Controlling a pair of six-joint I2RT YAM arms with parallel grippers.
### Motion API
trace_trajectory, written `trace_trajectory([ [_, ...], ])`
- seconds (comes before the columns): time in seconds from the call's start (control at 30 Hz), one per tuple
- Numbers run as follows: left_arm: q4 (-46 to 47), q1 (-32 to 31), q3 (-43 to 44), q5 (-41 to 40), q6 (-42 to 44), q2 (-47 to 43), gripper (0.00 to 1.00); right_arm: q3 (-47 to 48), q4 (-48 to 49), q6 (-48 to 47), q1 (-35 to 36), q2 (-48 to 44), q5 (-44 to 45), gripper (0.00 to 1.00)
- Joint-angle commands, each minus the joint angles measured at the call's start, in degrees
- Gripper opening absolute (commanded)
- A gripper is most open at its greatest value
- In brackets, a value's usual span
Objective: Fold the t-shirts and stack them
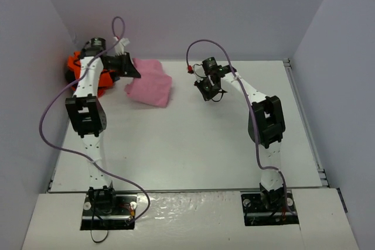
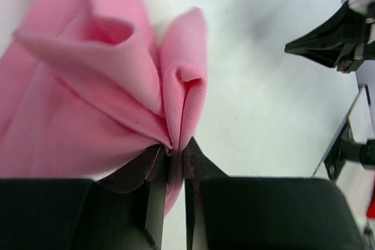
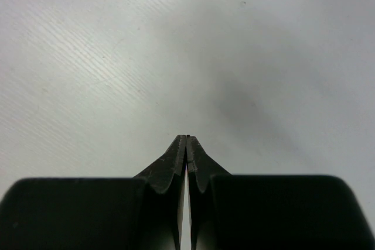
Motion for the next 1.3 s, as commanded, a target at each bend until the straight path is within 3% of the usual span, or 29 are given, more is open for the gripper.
trace_trajectory([
  [0.0, 3.02, 5.55, 2.46, 3.01, -4.05, -10.46, 0.00, 0.67, -0.22, -0.71, -1.39, -6.96, 0.20, 0.00],
  [0.17, -0.80, 5.76, 4.02, 3.25, -2.41, -7.73, 0.00, 0.71, -0.22, -0.53, -1.35, -6.91, -1.19, 0.00],
  [0.37, 1.96, 6.51, 2.32, 1.71, -2.45, -4.78, 0.00, -0.41, -0.21, -0.93, -1.35, -7.16, -2.79, 0.00],
  [0.6, -1.25, 9.31, 8.32, 3.37, -2.10, 4.02, 0.00, -0.24, -0.15, -0.84, -1.35, -7.02, -3.14, 0.00],
  [0.8, -6.91, 8.07, 14.60, 6.36, -0.17, 9.12, 0.00, 1.27, -0.76, -0.93, -1.35, -4.86, -2.41, 0.00],
  [0.9, -10.49, 6.88, 17.83, 2.44, 3.20, 10.77, 0.00, 1.91, -1.28, -1.22, -1.27, -3.94, -2.24, 0.00],
  [1.03, -5.97, 7.68, 15.75, -4.40, 3.62, 6.63, 0.00, 2.25, -1.45, -1.63, -1.35, -3.20, -1.69, 0.00],
  [1.2, -11.89, 7.92, 26.82, -9.30, 10.64, 4.79, 0.00, 2.92, -2.24, -1.90, -1.21, -2.22, -1.91, 0.00],
  [1.27, -10.73, 8.22, 26.95, -10.44, 12.23, 2.83, 0.00, 2.96, -2.55, -2.21, -1.02, -2.07, -1.87, 0.00],
])
